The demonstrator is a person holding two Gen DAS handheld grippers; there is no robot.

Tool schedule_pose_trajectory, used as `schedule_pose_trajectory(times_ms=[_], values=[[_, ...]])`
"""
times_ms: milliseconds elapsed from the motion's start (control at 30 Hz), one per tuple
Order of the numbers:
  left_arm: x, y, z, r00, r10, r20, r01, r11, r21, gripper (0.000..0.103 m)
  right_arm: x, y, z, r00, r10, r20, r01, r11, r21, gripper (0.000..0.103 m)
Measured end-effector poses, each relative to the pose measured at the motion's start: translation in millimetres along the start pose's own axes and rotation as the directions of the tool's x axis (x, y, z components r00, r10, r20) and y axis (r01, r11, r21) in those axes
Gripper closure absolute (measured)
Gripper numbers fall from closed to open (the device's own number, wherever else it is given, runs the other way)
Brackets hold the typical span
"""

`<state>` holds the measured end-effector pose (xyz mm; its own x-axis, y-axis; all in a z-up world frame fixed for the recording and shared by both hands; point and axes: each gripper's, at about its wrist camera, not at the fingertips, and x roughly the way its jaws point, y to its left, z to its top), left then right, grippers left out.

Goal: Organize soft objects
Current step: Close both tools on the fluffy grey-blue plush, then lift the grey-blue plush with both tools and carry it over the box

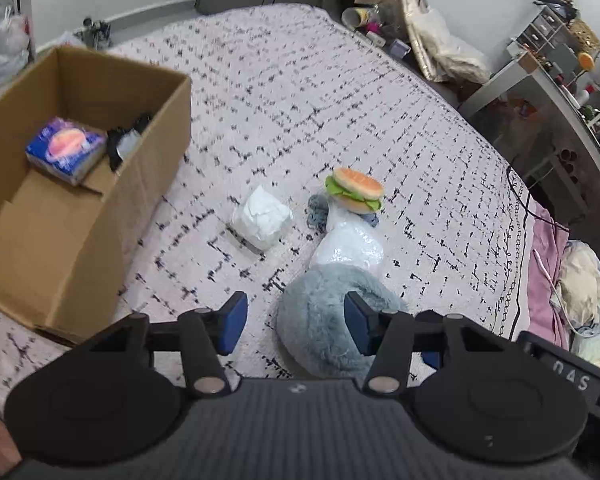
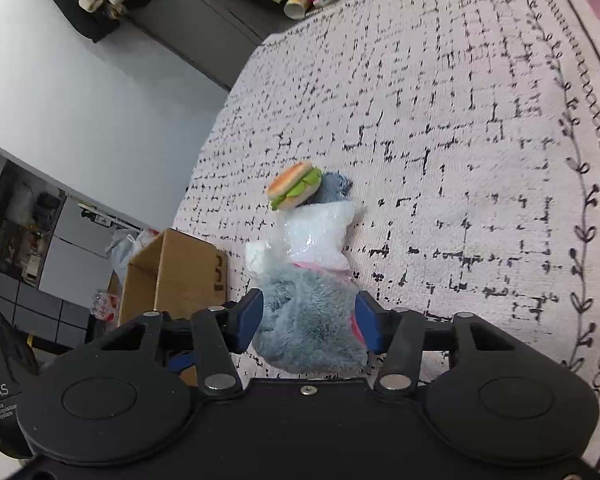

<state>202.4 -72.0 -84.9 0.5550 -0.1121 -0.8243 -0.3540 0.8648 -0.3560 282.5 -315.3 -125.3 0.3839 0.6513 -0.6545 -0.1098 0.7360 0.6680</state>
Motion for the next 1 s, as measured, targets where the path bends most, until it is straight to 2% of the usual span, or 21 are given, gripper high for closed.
schedule_pose_trajectory(times_ms=[133,267,333,367,400,467,567,1000], values=[[14,0,-2,1.000,-0.013,-0.024,0.012,1.000,-0.021,0.051,9,-12,3,1.000,0.018,-0.018,-0.017,0.999,0.048,0.064],[27,2,-4,0.998,-0.017,-0.062,0.014,0.999,-0.043,0.058,15,-18,4,0.999,0.028,-0.036,-0.026,0.998,0.057,0.068],[28,2,-5,0.998,-0.029,-0.055,0.026,0.998,-0.050,0.063,20,-20,3,0.998,0.024,-0.050,-0.021,0.998,0.062,0.069],[28,2,-6,0.998,-0.039,-0.054,0.036,0.998,-0.050,0.071,21,-19,3,0.998,0.026,-0.054,-0.022,0.998,0.059,0.070],[27,1,-6,0.997,-0.048,-0.056,0.045,0.998,-0.054,0.075,23,-17,3,0.998,0.026,-0.058,-0.023,0.998,0.051,0.071],[26,0,-7,0.998,-0.042,-0.054,0.039,0.998,-0.058,0.077,24,-16,2,0.998,0.025,-0.058,-0.023,0.999,0.035,0.074],[20,-3,-8,0.998,-0.042,-0.042,0.039,0.998,-0.055,0.078,22,-14,0,0.998,0.034,-0.055,-0.033,0.999,0.021,0.079],[-28,-1,-13,0.997,-0.071,-0.003,0.071,0.997,-0.021,0.078,-17,16,-24,0.999,0.050,-0.017,-0.051,0.998,-0.040,0.080]])
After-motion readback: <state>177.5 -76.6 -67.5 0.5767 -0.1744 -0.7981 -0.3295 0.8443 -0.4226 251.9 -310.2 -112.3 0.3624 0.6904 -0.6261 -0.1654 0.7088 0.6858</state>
